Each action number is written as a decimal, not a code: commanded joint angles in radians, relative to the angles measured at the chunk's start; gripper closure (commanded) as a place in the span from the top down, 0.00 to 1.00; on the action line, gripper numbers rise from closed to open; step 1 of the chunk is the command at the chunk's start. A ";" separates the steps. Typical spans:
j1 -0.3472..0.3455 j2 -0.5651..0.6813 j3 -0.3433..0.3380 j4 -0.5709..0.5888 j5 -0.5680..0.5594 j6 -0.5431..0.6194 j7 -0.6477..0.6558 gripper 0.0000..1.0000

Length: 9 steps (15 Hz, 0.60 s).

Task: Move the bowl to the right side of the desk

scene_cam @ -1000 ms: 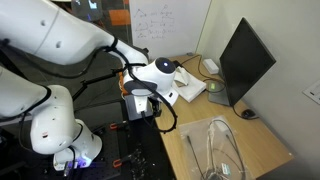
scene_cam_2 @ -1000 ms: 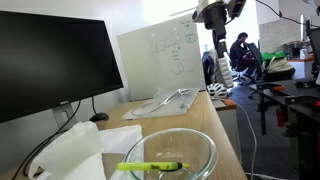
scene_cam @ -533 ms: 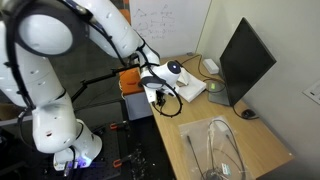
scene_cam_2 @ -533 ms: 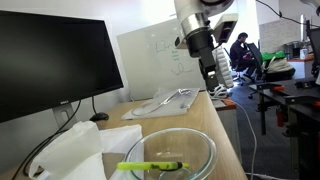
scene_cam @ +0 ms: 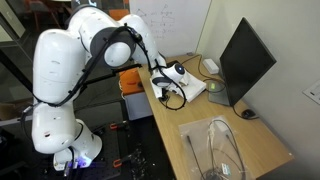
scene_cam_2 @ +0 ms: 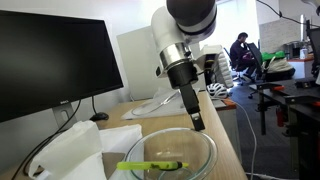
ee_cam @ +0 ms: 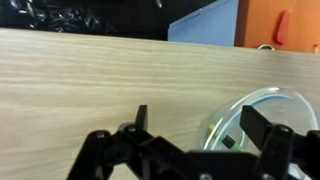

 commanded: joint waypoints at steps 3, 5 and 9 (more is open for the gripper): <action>-0.026 0.101 0.045 0.121 -0.043 0.008 0.064 0.95; -0.024 0.126 0.050 0.150 -0.059 0.012 0.066 0.71; -0.018 0.150 0.053 0.169 -0.098 0.034 0.074 0.46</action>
